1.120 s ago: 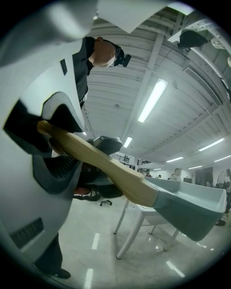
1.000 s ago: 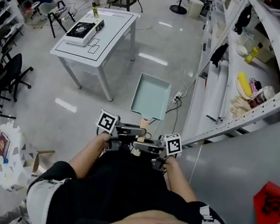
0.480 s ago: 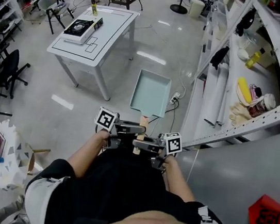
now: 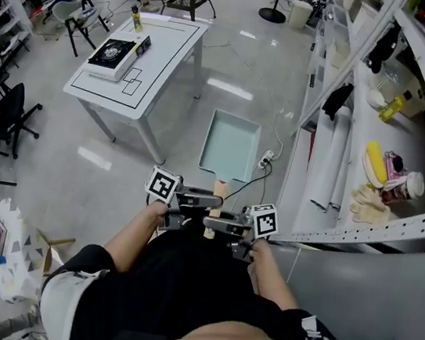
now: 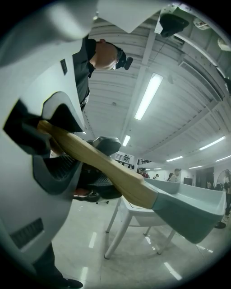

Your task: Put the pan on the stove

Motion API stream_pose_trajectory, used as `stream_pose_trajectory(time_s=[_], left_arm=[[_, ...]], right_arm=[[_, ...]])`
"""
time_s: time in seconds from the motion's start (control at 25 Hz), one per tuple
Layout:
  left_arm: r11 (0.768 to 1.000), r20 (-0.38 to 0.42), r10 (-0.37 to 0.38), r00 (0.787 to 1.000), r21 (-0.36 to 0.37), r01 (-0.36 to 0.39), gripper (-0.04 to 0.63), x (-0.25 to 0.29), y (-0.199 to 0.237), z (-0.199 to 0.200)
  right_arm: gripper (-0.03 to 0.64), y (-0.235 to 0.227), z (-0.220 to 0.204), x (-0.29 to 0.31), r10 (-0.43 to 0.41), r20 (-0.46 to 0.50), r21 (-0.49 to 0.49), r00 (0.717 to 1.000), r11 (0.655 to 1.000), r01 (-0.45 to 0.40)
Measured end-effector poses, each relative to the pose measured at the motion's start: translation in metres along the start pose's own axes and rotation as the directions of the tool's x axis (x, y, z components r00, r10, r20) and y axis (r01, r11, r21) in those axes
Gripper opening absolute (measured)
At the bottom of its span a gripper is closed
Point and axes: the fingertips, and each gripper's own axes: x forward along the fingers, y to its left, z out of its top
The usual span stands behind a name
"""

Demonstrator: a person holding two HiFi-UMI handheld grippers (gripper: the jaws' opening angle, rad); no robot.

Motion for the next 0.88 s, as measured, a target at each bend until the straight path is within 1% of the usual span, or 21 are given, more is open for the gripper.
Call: stream_pose_trajectory(time_s=[0.16, 0.24, 0.36, 0.48, 0.6, 0.72, 0.88], left_arm=[[1.0, -0.004, -0.003, 1.0, -0.003, 0.003, 0.201, 0.001, 0.019, 0.043], [1.0, -0.009, -0.003, 1.0, 0.008, 0.003, 0.201, 0.0, 0.028, 0.068], [1.0, -0.016, -0.001, 1.0, -0.001, 0.001, 0.201, -0.002, 0.044, 0.105], [1.0, -0.024, 0.007, 1.0, 0.007, -0.007, 0.201, -0.006, 0.06, 0.142], [1.0, -0.021, -0.008, 1.0, 0.015, 0.008, 0.202, -0.008, 0.071, 0.175], [1.0, -0.017, -0.021, 1.0, 0.014, 0.022, 0.202, -0.011, 0.078, 0.199], [0.999, -0.013, -0.04, 0.999, 0.021, 0.04, 0.202, -0.007, 0.086, 0.227]], right_arm=[[0.167, -0.018, 0.043, -0.003, -0.02, -0.004, 0.014, 1.0, 1.0, 0.02], [0.167, -0.027, 0.068, -0.003, -0.021, -0.01, 0.013, 1.0, 1.0, 0.021], [0.169, -0.04, 0.107, 0.0, -0.018, -0.005, 0.017, 1.0, 1.0, 0.019], [0.169, -0.054, 0.145, 0.004, -0.024, -0.016, -0.012, 1.0, 1.0, 0.024], [0.168, -0.064, 0.178, 0.006, -0.022, 0.002, -0.015, 1.0, 1.0, 0.022], [0.169, -0.071, 0.203, 0.009, -0.025, 0.009, -0.03, 1.0, 0.999, 0.025], [0.169, -0.08, 0.231, 0.005, -0.026, 0.027, -0.022, 0.999, 0.999, 0.027]])
